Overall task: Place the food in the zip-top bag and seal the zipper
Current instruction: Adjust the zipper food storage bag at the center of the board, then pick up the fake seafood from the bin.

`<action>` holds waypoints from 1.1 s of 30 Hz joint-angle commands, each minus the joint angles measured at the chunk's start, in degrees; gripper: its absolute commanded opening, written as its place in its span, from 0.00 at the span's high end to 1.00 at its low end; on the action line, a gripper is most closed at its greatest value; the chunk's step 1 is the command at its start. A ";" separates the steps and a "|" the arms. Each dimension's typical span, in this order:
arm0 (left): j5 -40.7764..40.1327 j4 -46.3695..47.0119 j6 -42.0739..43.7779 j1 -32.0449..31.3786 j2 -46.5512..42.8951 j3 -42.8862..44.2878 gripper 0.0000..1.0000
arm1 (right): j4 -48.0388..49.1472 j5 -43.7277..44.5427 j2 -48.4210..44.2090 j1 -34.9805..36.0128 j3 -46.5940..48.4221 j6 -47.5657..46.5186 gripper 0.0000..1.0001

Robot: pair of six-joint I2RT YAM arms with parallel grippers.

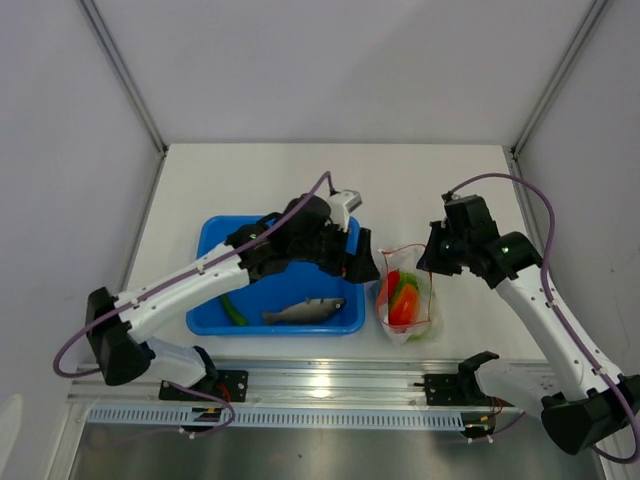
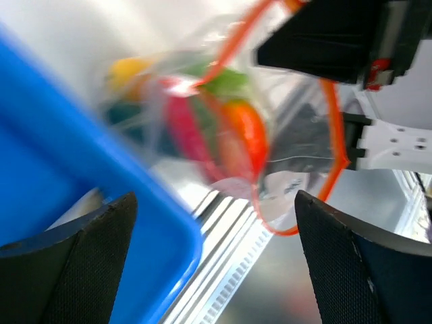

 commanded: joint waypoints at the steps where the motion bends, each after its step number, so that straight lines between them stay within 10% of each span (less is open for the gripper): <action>1: -6.31 -9.91 0.62 5.93 -6.16 -1.03 0.00 | 2.04 2.62 1.68 -0.12 -0.95 0.91 1.00; 11: -11.53 -27.51 3.42 13.34 -4.60 -3.30 0.00 | 3.00 3.60 9.24 -0.30 -1.75 1.79 1.00; 21: -4.25 -7.41 21.96 12.99 -14.43 -23.41 0.01 | 2.57 3.60 12.42 -0.56 0.45 0.47 1.00; 33: 2.98 -1.94 32.16 12.64 -1.17 -20.98 0.01 | -0.42 2.37 11.10 -1.01 3.52 -1.64 1.00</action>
